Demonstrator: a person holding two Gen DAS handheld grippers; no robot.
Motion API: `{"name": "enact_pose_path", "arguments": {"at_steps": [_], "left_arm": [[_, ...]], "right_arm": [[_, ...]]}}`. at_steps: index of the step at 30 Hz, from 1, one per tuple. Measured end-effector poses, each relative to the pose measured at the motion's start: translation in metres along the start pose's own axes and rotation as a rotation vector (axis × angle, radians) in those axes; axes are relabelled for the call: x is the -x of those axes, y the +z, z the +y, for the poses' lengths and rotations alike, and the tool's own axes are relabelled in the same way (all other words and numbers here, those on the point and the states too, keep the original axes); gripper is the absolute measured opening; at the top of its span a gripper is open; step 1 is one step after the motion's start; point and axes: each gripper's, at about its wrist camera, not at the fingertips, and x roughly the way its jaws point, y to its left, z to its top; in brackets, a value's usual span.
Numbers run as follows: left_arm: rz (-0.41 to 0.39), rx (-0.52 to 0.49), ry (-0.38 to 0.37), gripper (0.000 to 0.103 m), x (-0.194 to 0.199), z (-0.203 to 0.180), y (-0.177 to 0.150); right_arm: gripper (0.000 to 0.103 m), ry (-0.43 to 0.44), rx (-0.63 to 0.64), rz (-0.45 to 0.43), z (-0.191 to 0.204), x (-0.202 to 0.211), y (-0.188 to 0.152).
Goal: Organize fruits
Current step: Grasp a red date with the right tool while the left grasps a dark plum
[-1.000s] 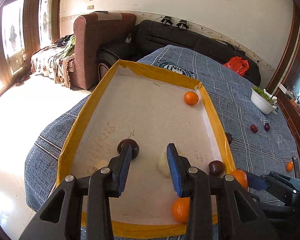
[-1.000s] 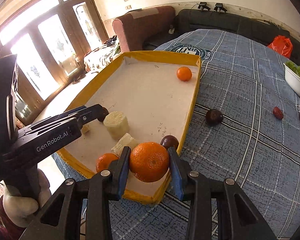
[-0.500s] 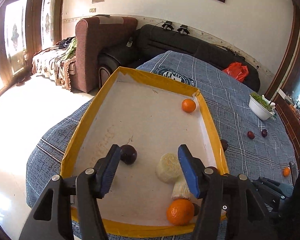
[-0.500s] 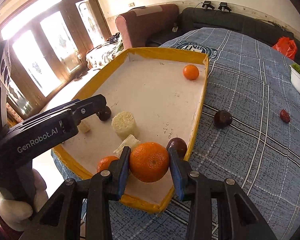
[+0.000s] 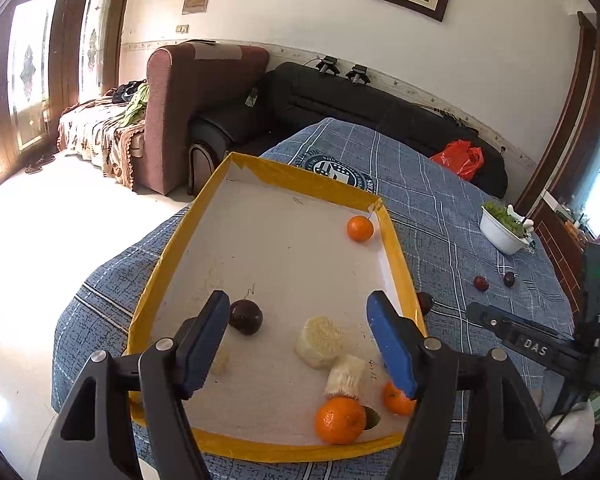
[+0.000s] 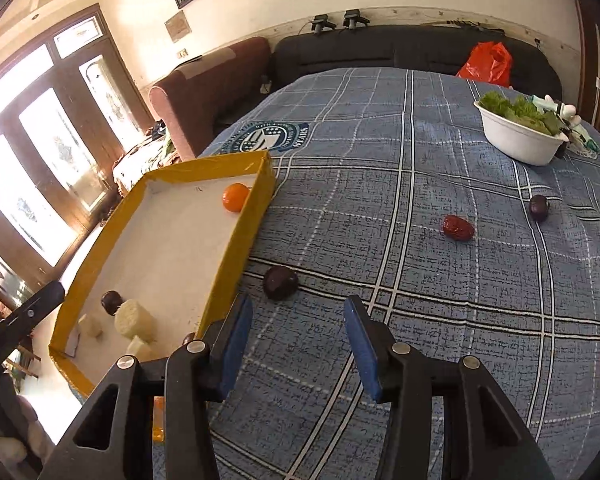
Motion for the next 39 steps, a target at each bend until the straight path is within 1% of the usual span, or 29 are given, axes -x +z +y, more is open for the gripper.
{"name": "enact_pose_path", "arguments": {"at_steps": [4,7,8,10,11,16,20,24,27,29,32,35,37,39], "left_arm": [[0.011,-0.011,-0.014,0.071,-0.001,-0.006,-0.001],[0.015,-0.027,-0.024,0.071,0.0,-0.013,-0.002],[0.016,-0.032,-0.027,0.071,0.0,-0.015,-0.002],[0.018,-0.04,-0.033,0.071,0.0,-0.019,-0.003],[0.018,-0.042,-0.037,0.071,0.001,-0.02,-0.002],[0.031,-0.051,-0.065,0.071,0.0,-0.03,-0.004],[0.038,-0.07,-0.095,0.071,0.001,-0.044,-0.007],[0.047,-0.102,-0.136,0.071,0.001,-0.063,-0.011],[0.067,-0.133,-0.175,0.071,0.0,-0.082,-0.017],[0.073,-0.164,-0.189,0.071,0.001,-0.095,-0.021],[0.072,-0.204,-0.199,0.071,0.004,-0.108,-0.026],[0.075,-0.239,-0.213,0.074,0.003,-0.119,-0.03],[0.083,-0.265,-0.221,0.074,-0.001,-0.129,-0.034],[0.107,-0.287,-0.24,0.074,-0.01,-0.139,-0.04]], "right_arm": [[0.052,-0.024,0.038,0.031,0.01,-0.03,0.009],[0.052,-0.015,0.041,0.064,0.014,-0.054,0.017],[0.051,-0.009,0.04,0.074,0.014,-0.061,0.017],[0.036,0.006,0.042,0.098,0.015,-0.069,0.016],[0.031,0.01,0.044,0.116,0.016,-0.073,0.013],[0.03,-0.01,0.045,0.105,0.008,-0.056,-0.001],[0.03,-0.026,0.029,0.107,-0.012,-0.03,-0.022],[0.031,-0.032,0.011,0.105,-0.031,-0.004,-0.046],[0.032,-0.038,0.007,0.097,-0.04,0.007,-0.056],[0.032,-0.02,-0.005,0.099,-0.046,0.011,-0.06],[0.033,0.006,-0.026,0.088,-0.056,0.017,-0.058],[0.035,0.011,-0.048,0.062,-0.071,0.026,-0.054],[0.035,-0.007,-0.065,0.043,-0.079,0.029,-0.045],[0.035,-0.031,-0.082,0.02,-0.094,0.029,-0.03]]}}
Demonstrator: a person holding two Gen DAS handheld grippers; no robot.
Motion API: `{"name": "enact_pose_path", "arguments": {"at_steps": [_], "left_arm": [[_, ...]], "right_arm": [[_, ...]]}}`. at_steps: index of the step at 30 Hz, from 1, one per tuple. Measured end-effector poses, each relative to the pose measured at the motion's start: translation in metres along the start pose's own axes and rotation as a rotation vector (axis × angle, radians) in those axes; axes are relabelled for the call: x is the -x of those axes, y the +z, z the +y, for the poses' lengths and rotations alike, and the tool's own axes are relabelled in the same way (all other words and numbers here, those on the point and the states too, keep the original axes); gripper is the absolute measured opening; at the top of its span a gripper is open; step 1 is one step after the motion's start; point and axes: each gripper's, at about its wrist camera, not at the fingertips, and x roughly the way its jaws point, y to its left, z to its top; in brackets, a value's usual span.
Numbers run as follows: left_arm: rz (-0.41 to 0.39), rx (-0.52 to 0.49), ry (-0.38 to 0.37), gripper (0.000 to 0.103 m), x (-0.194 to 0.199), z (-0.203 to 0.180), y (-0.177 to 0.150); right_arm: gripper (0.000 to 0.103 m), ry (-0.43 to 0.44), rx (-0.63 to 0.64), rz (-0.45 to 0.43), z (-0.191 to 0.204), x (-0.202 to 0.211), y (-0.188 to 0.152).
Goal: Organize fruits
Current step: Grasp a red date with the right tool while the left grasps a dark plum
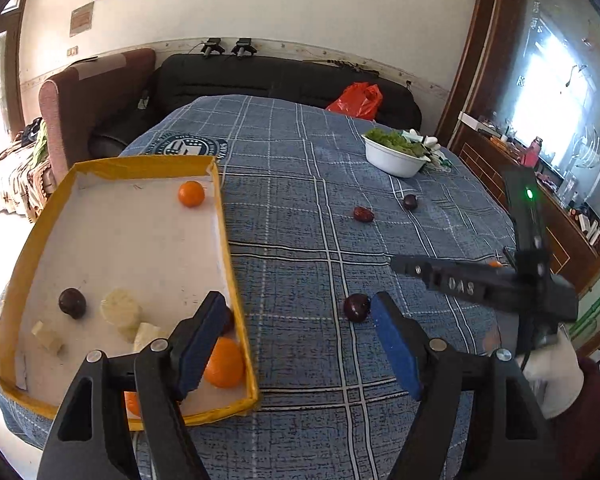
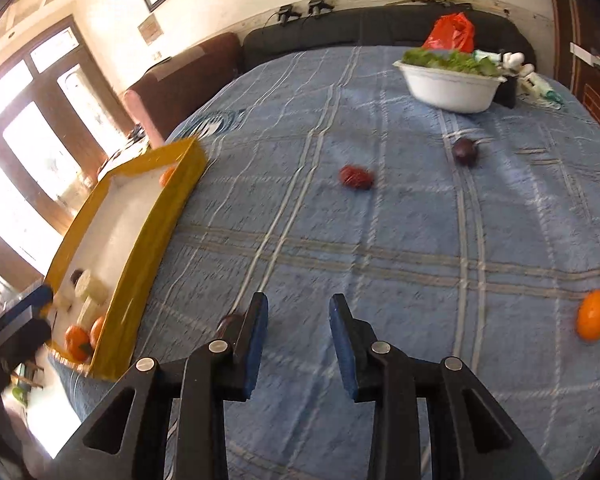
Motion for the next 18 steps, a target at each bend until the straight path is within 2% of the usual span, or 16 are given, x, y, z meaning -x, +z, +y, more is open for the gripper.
{"name": "enact_pose_path", "arguments": {"at_steps": [6,10,16,18], "left_arm": [[0.05,-0.058,-0.084,0.072,-0.025,-0.021,-0.006],[0.074,-0.072,-0.096,0.071,-0.037,-0.026,-0.007],[0.112,-0.064,-0.12,0.069,-0.054,-0.025,-0.007],[0.118,-0.061,-0.135,0.059,-0.058,-0.026,-0.006]], "right_arm": [[0.035,-0.032,-0.064,-0.001,-0.032,-0.035,0.052],[0.035,-0.046,-0.072,0.016,-0.039,-0.064,0.078],[0.034,-0.063,-0.039,0.032,-0.033,-0.086,0.088],[0.033,-0.07,-0.02,0.037,-0.031,-0.085,0.088]]}}
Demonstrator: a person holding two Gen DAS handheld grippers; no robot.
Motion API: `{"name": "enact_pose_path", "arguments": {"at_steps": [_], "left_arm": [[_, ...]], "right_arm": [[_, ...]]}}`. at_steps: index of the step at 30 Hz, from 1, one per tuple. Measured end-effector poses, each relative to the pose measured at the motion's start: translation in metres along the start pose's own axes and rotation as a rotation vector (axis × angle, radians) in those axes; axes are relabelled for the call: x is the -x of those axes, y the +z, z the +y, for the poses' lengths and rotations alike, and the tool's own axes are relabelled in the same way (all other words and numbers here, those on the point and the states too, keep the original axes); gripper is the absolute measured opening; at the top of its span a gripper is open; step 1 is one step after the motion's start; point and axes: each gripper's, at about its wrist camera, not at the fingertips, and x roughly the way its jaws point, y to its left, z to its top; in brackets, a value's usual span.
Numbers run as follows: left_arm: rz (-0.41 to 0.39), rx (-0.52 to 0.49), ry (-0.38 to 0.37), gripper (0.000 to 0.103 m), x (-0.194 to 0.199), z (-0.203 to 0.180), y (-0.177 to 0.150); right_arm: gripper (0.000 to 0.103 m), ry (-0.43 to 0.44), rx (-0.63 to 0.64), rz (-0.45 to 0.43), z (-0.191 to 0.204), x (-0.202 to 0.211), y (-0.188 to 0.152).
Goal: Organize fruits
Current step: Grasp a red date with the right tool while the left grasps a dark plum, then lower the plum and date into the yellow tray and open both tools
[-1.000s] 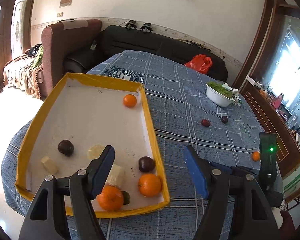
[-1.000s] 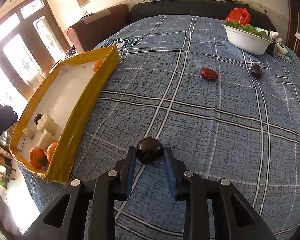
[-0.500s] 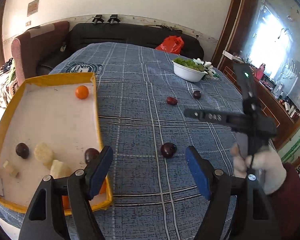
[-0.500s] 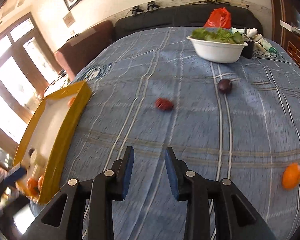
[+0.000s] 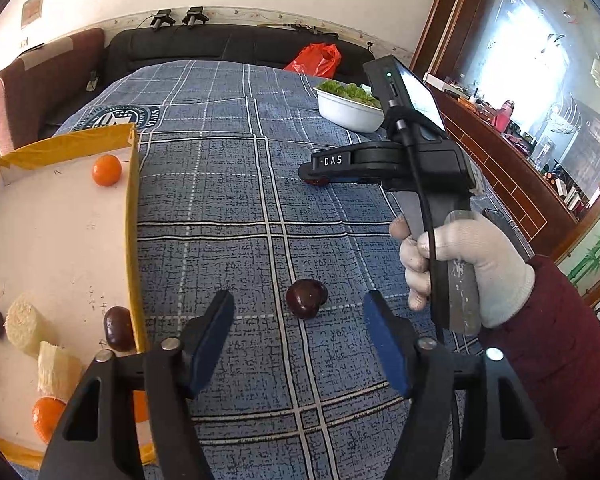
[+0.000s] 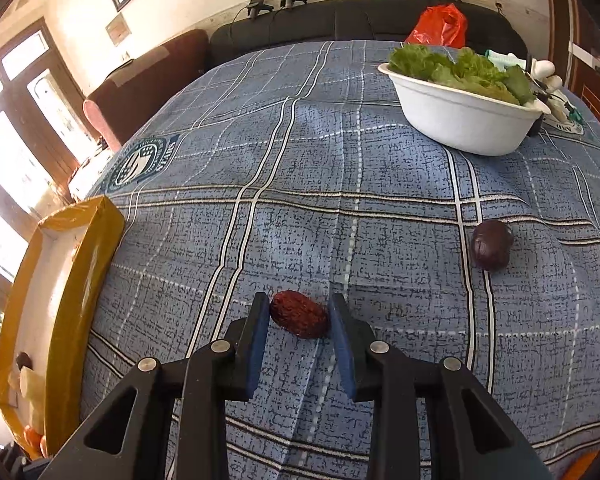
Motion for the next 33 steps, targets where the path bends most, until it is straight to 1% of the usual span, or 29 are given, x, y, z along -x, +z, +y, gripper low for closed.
{"name": "enact_pose_path", "arguments": {"at_steps": [2,3,6,9,13,14,15,16,17,18,19,20,21,23,28,31,33], "left_arm": [[0.009,-0.005,-0.023,0.052,-0.004,-0.003,0.003],[0.011,-0.012,-0.024,0.05,-0.006,-0.006,0.004],[0.016,-0.042,-0.027,0.05,-0.013,-0.014,0.006],[0.034,-0.076,-0.01,0.05,-0.025,-0.022,0.01],[0.114,-0.124,0.05,0.05,-0.051,-0.03,0.012],[0.131,-0.136,0.077,0.05,-0.056,-0.033,0.011],[0.141,-0.154,0.12,0.049,-0.061,-0.034,0.01],[0.149,-0.166,0.147,0.047,-0.064,-0.034,0.009],[0.148,-0.173,0.179,0.037,-0.064,-0.034,0.008],[0.142,-0.173,0.2,0.025,-0.063,-0.032,0.007],[0.139,-0.161,0.202,0.025,-0.06,-0.029,0.008],[0.141,-0.132,0.172,0.025,-0.057,-0.024,0.008],[0.135,-0.112,0.158,0.025,-0.053,-0.021,0.008],[0.109,-0.105,0.174,0.025,-0.043,-0.019,0.007],[0.049,-0.073,0.161,0.025,-0.012,-0.015,0.004],[0.008,-0.033,0.153,0.025,0.01,-0.004,0.003],[-0.021,0.003,0.162,0.025,0.027,0.009,0.004]], "right_arm": [[0.033,0.008,-0.007,0.002,-0.003,0.002,-0.002],[0.033,0.011,-0.014,0.001,-0.006,0.004,-0.005],[0.033,0.02,-0.024,-0.002,-0.013,0.016,-0.015],[0.033,0.022,-0.016,-0.009,-0.018,0.034,-0.03],[0.033,0.038,-0.025,-0.026,-0.024,0.056,-0.047],[0.033,0.044,-0.034,-0.031,-0.027,0.062,-0.052],[0.033,0.049,-0.041,-0.034,-0.028,0.067,-0.055],[0.033,0.052,-0.048,-0.037,-0.03,0.071,-0.059],[0.033,0.053,-0.053,-0.041,-0.032,0.075,-0.063],[0.033,0.054,-0.055,-0.045,-0.034,0.08,-0.067],[0.033,0.053,-0.058,-0.049,-0.036,0.085,-0.072],[0.033,0.053,-0.061,-0.053,-0.037,0.088,-0.075],[0.033,0.053,-0.065,-0.055,-0.038,0.092,-0.079],[0.033,0.053,-0.065,-0.057,-0.036,0.095,-0.08],[0.033,0.054,-0.05,-0.072,-0.025,0.111,-0.089],[0.033,0.061,-0.033,-0.084,-0.013,0.122,-0.094],[0.033,0.072,-0.016,-0.091,-0.001,0.129,-0.094]]}}
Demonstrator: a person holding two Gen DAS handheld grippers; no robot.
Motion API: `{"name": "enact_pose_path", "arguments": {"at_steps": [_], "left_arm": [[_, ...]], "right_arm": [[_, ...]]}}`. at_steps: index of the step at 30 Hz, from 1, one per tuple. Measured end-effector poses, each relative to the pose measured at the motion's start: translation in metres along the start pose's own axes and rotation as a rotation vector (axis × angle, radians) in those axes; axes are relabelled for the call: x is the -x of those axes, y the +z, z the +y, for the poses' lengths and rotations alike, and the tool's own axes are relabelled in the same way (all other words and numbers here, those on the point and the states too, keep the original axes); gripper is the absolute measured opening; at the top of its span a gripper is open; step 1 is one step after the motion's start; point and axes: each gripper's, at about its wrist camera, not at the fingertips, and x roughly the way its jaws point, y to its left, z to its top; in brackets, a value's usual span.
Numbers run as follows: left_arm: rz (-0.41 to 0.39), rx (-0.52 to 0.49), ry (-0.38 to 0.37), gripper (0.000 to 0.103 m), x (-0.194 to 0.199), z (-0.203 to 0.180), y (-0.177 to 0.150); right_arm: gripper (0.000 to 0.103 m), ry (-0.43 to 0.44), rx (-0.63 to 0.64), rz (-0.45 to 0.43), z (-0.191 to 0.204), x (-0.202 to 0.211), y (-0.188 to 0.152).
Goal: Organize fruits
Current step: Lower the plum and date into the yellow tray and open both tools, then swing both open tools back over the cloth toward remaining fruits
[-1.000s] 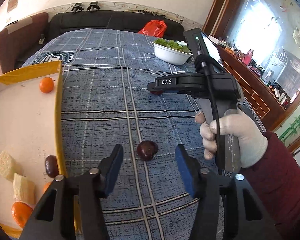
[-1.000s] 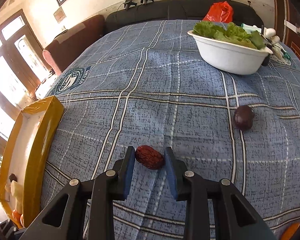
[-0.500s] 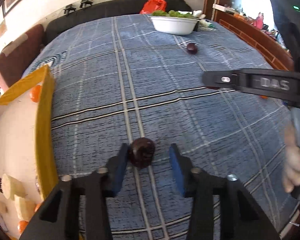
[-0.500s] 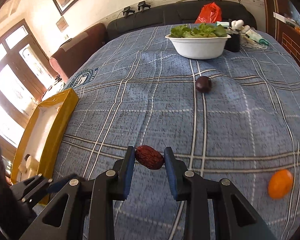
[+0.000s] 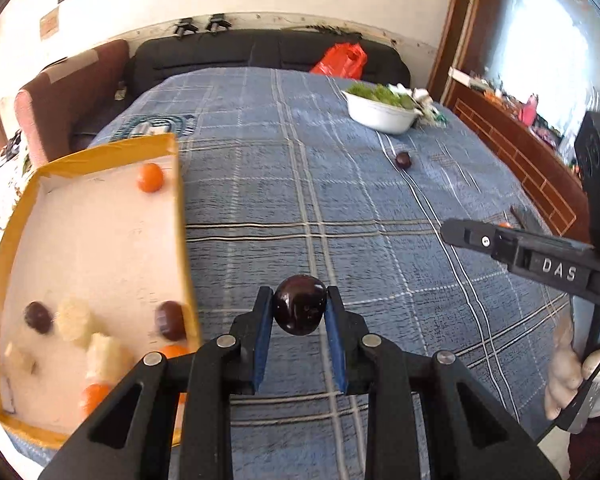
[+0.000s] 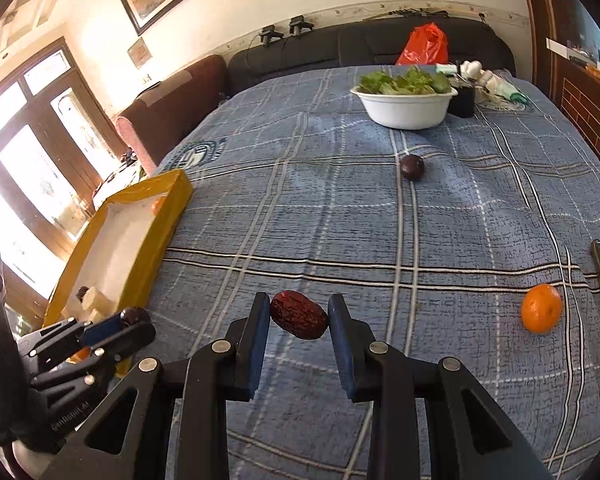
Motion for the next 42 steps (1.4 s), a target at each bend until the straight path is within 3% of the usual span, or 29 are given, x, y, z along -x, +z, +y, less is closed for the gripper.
{"name": "enact_pose_path", "arguments": {"at_steps": [5,13,19,23,24,27,32,35,39,42], "left_arm": [[-0.06,0.108,0.083,0.025,0.032,0.061,-0.003],[-0.055,0.238,0.211,0.025,0.034,0.165,0.005],[-0.011,0.307,0.216,0.025,0.015,0.211,0.014],[0.013,0.361,0.175,0.026,0.003,0.228,0.015],[0.02,0.373,0.159,0.03,0.001,0.232,0.015],[0.016,0.4,0.117,0.049,0.005,0.236,0.014],[-0.026,0.397,0.104,0.061,0.03,0.237,0.018],[-0.049,0.41,0.106,0.068,0.044,0.233,0.019],[-0.06,0.47,0.085,0.069,0.056,0.224,0.013],[-0.068,0.541,0.061,0.069,0.068,0.213,0.0]], "right_arm": [[0.033,0.045,0.067,-0.004,0.044,0.003,0.001],[0.033,0.146,0.178,0.071,0.133,-0.037,0.005],[0.034,0.172,0.255,0.139,0.185,-0.081,0.007],[0.034,0.173,0.284,0.175,0.206,-0.11,0.009],[0.034,0.172,0.289,0.183,0.21,-0.117,0.009],[0.035,0.175,0.301,0.206,0.215,-0.131,0.011],[0.035,0.203,0.316,0.223,0.212,-0.135,0.019],[0.039,0.212,0.31,0.145,0.196,-0.117,0.033],[0.062,0.117,0.216,-0.026,0.153,-0.105,0.054],[0.062,0.094,0.118,-0.057,0.114,-0.116,0.066]]}}
